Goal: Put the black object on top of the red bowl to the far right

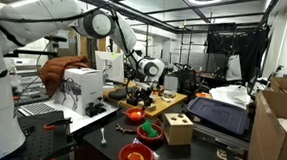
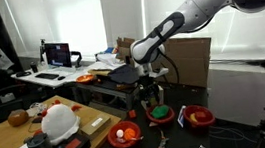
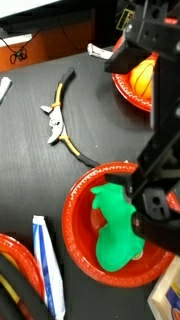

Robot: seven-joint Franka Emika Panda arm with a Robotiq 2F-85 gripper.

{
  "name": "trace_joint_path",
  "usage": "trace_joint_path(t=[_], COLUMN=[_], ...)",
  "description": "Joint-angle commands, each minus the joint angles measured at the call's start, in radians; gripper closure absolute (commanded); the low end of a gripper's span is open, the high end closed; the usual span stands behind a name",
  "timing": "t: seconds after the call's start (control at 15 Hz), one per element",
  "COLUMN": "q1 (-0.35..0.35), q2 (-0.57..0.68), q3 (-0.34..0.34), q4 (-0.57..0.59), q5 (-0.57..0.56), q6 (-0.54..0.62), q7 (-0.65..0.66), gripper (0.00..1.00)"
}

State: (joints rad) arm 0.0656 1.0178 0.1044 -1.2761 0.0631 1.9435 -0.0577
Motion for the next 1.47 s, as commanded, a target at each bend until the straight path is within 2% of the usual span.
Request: trace_joint_path(t=[0.0, 0.53, 1.4], q1=[0.008, 0.037, 0.04], q2=[0.004, 0.043, 0.067], q3=[-0.006, 0.021, 0.046], q4=[-0.001, -0.077, -0.219], q5=[0.01, 0.1, 0.185], q6=[0.011, 0.195, 0.244], q7=[0.021, 0.12, 0.171], gripper=[0.0, 0.0, 0.0])
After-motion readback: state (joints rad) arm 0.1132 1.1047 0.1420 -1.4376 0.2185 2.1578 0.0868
